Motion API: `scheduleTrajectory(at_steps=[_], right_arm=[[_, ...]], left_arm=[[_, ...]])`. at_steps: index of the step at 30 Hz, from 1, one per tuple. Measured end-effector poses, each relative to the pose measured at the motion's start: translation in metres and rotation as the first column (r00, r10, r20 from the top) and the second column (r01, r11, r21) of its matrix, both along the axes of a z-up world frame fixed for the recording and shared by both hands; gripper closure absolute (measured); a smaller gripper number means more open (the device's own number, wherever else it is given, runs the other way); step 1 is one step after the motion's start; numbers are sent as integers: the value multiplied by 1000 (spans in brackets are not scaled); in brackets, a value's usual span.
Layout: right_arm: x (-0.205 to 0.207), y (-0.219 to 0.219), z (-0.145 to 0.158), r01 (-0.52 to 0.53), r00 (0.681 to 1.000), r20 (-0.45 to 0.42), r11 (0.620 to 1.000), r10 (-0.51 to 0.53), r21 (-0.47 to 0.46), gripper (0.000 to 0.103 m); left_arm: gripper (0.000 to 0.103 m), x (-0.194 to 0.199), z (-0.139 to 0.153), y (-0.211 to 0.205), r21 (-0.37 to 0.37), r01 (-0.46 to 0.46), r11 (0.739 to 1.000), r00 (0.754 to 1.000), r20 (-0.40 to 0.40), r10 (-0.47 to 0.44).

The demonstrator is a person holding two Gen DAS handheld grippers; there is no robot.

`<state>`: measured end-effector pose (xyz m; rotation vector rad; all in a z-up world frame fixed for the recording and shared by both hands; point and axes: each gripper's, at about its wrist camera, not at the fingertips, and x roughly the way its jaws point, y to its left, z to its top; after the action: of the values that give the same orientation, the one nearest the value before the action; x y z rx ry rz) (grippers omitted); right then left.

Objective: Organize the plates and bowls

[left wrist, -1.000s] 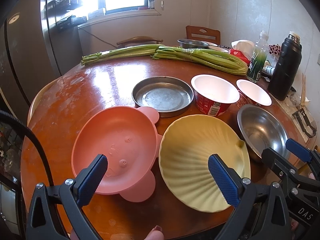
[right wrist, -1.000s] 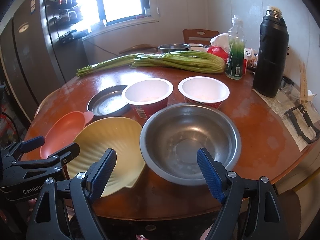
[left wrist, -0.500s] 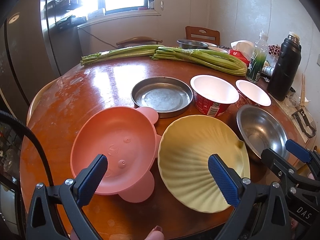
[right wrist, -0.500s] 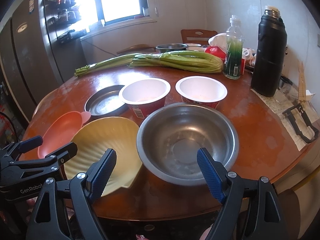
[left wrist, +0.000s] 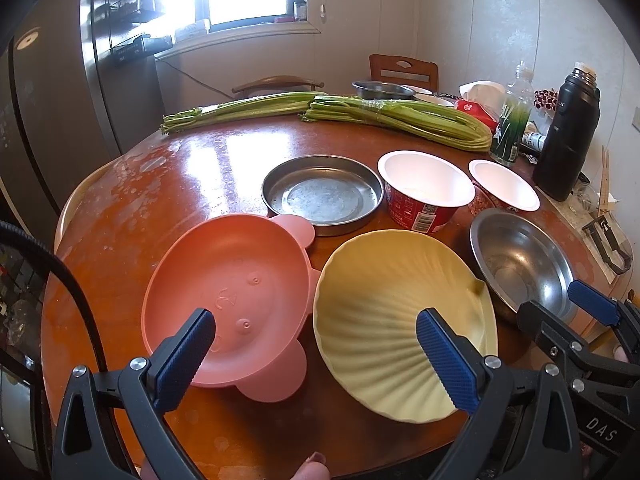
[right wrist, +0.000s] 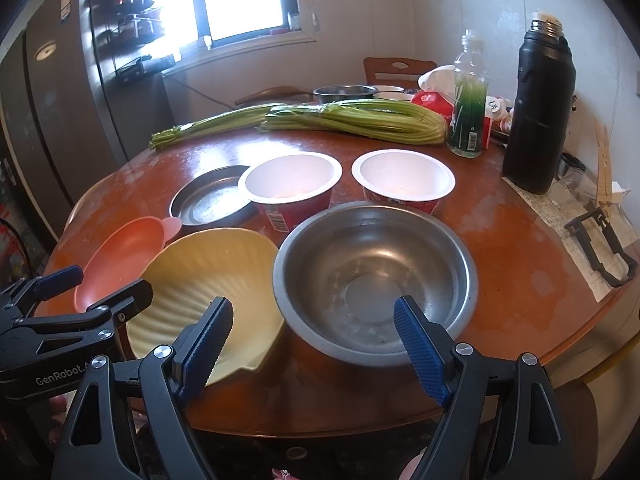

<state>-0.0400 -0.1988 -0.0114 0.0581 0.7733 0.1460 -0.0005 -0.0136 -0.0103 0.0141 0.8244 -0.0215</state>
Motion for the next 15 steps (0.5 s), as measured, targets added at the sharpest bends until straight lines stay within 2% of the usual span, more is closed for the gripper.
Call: scheduleTrajectory(at_steps=[15], right_arm=[[-1,4,-2,-11,1000,-3,1000,11,-11,19]], left_arm=[[2,-2,-1,-1,3,7,1000,1000,4,-7]])
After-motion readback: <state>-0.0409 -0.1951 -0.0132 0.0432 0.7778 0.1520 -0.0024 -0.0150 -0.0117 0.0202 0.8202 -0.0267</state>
